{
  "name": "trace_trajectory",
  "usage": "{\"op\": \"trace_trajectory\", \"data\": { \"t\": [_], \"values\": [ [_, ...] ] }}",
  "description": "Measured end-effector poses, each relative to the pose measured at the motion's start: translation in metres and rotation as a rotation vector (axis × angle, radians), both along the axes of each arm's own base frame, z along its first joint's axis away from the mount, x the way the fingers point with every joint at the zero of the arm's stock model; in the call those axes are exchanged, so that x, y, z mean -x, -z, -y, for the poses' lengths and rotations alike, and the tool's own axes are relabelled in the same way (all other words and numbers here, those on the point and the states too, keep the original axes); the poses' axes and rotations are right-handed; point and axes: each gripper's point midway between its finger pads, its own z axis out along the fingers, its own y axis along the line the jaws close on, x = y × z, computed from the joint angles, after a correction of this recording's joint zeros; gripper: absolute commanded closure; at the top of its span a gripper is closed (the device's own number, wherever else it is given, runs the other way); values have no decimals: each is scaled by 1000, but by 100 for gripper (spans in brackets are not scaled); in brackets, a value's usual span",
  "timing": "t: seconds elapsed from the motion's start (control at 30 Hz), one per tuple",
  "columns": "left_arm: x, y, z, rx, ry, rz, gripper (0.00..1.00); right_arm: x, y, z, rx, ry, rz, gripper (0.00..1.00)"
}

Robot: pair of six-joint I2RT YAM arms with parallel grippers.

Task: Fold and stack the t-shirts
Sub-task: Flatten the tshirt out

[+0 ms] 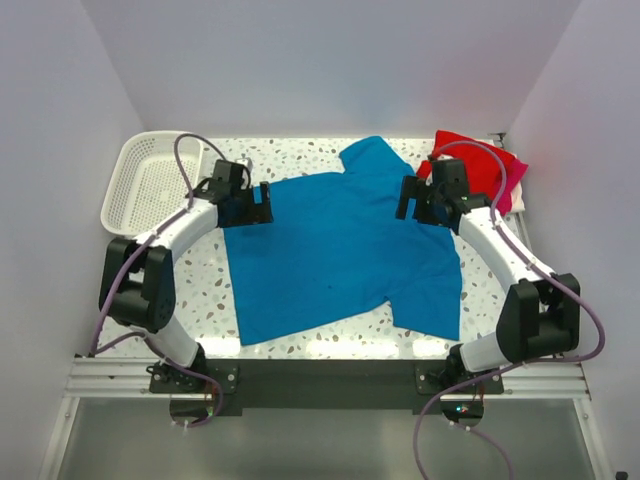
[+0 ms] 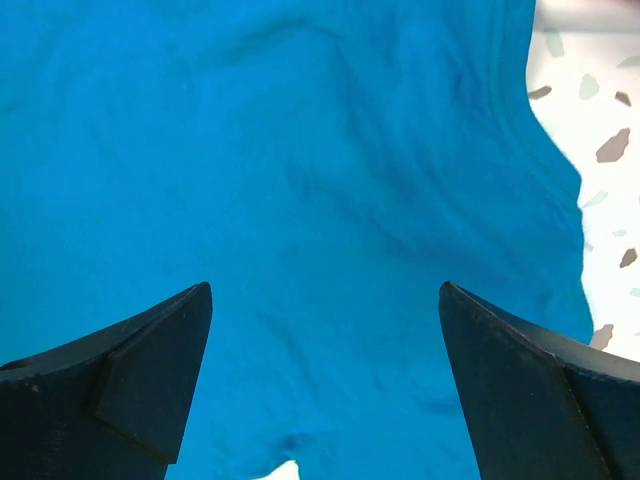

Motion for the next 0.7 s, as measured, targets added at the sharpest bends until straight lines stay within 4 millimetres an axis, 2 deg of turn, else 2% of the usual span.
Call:
{"op": "trace_trajectory", "data": {
  "t": [0.27, 0.43, 0.57, 0.7],
  "values": [
    [2, 35, 5, 15, 10, -53, 0, 10, 32, -2, -9, -4, -54, 1],
    [8, 63, 0, -9, 5, -107, 0, 8, 66, -4, -1, -10, -137, 2],
    [-1, 64, -7, -24, -14, -84, 0, 10, 88, -6, 5, -16, -194, 2],
    [-14, 66, -20, -55, -42, -50, 0, 10, 97, -11, 9, -30, -212, 2]
  ]
}}
